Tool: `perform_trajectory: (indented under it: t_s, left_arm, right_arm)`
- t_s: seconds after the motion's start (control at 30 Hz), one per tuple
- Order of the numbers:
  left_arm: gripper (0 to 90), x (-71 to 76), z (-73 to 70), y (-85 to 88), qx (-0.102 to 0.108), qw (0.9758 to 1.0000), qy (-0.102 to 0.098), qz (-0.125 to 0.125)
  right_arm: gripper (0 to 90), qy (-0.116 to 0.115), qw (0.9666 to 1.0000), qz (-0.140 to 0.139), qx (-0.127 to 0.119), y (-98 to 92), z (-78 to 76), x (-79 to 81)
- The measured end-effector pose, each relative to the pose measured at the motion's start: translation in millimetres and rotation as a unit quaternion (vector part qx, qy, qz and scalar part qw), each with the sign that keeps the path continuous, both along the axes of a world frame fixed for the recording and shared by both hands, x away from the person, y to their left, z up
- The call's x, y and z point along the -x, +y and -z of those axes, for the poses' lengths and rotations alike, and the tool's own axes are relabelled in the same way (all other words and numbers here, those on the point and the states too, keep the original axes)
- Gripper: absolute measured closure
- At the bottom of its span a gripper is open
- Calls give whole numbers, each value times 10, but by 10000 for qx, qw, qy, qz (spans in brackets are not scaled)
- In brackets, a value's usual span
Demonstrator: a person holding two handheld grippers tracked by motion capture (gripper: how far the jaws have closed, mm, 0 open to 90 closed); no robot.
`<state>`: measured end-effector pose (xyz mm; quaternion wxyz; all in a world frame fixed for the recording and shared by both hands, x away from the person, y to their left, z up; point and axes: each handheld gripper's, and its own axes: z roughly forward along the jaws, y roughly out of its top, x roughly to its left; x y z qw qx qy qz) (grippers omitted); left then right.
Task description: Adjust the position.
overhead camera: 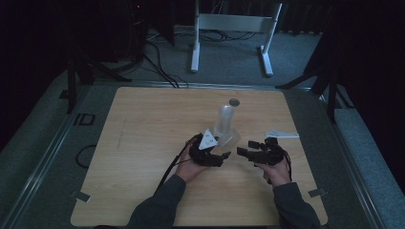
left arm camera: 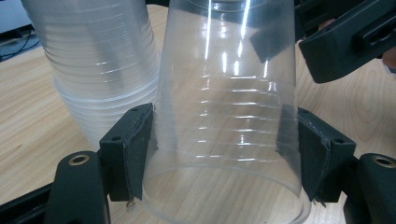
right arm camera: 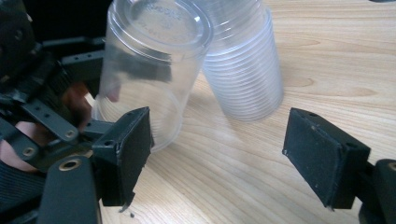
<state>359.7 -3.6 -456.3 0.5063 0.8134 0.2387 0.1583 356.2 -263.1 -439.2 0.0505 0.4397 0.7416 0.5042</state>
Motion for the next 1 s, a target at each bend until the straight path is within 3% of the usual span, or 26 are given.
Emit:
perform_trajectory:
  t_s: [0.27,0.3,0.57,0.8,0.9,1.0]
  left_arm:
    - [286,-22,-34,40,-48,9999,31,97]
    - [285,-27,-46,48,-65,9999,52,130]
    - [286,-32,-59,64,-199,9996,45,215]
    - [286,-37,-76,82,-266,9992,48,291]
    - [286,-42,-86,93,-324,9989,54,344]
    - [286,-42,-87,95,-338,9988,55,353]
  right_arm:
    - [207,-109,9994,-118,311,24,-73,-17]
    - [206,-145,9986,-173,474,34,-102,-31]
    - [229,-295,9945,-244,972,67,-190,-46]
    - [257,-349,9913,-335,1221,83,-228,-50]
    - [288,-391,9876,-439,1458,88,-279,-66]
    - [288,-397,9866,-466,1511,90,-289,-68]
